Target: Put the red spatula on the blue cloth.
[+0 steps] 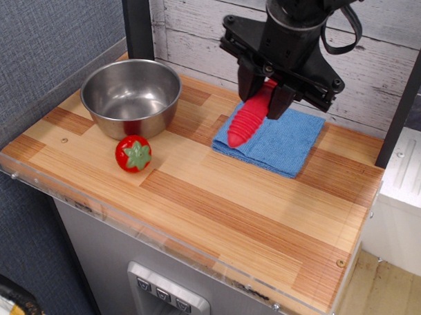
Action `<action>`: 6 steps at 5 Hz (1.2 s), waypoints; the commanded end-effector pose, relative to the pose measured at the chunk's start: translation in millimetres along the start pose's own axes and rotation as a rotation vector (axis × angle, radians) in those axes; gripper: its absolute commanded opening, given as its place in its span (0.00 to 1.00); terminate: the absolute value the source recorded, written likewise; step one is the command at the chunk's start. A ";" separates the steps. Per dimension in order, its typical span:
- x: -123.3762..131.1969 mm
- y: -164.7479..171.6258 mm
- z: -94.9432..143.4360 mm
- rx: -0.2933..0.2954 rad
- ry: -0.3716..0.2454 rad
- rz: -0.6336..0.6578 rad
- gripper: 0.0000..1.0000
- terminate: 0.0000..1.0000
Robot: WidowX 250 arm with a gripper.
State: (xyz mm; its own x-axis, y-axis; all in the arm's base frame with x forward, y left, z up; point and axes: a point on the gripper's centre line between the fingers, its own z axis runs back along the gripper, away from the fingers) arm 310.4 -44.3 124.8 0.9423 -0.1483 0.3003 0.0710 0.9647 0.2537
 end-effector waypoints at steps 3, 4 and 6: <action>31.5 -29.2 -70.6 -0.044 0.033 -0.103 0.00 0.00; 30.9 -28.8 -80.8 -0.045 0.041 -0.105 0.00 0.00; 23.9 -30.2 -94.9 -0.055 0.064 -0.104 0.00 0.00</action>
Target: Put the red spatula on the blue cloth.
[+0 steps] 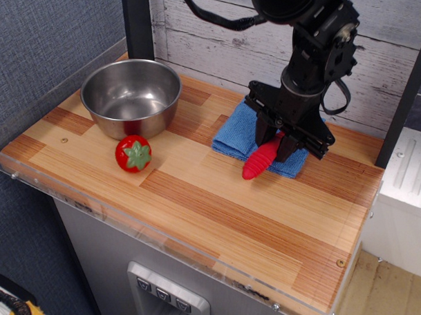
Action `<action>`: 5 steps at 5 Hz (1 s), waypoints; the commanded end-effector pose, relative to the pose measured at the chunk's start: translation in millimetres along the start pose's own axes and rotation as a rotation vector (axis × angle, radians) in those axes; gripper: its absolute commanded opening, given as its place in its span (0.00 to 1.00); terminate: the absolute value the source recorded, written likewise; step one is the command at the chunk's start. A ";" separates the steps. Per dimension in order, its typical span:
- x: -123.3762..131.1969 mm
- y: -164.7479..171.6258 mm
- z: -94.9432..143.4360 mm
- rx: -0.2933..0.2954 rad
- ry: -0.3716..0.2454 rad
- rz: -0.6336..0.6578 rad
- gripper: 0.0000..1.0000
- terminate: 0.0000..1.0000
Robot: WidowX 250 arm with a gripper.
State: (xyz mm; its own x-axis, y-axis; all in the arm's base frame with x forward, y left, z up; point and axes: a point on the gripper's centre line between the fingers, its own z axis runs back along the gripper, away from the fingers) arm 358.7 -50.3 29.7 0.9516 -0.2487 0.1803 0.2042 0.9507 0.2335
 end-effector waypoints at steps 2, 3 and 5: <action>6.3 -4.2 14.0 -0.023 -0.026 0.030 1.00 0.00; 5.5 -7.7 18.5 -0.019 -0.029 0.039 1.00 0.00; 9.1 2.3 73.9 0.041 -0.164 0.045 1.00 0.00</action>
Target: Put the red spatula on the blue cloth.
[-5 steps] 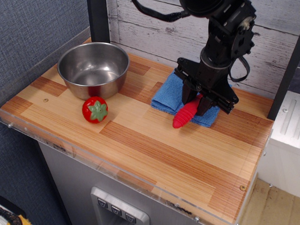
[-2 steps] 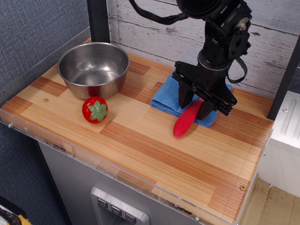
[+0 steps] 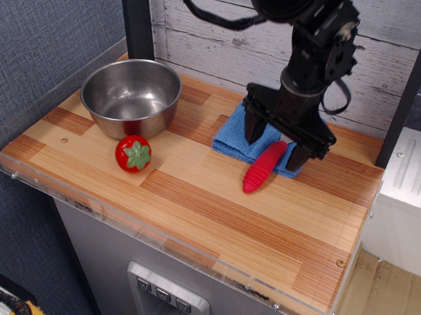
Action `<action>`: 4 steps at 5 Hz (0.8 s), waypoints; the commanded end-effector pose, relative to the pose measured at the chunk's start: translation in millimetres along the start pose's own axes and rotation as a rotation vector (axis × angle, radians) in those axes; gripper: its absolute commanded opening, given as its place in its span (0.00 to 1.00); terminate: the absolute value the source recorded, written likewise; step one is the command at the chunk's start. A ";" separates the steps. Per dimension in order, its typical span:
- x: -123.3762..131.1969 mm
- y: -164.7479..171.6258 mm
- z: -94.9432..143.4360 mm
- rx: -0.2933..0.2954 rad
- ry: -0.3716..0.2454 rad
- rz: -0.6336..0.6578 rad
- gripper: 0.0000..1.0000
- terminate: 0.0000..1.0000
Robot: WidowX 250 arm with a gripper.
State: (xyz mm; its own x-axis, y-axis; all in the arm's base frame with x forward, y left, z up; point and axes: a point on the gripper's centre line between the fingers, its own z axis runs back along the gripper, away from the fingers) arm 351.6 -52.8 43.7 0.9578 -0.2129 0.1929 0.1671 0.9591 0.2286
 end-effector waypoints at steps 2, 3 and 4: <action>9.0 16.3 123.1 0.050 -0.320 0.015 1.00 0.00; 1.3 18.7 131.8 0.063 -0.319 0.023 1.00 0.00; 1.3 18.7 131.8 0.063 -0.319 0.023 1.00 0.00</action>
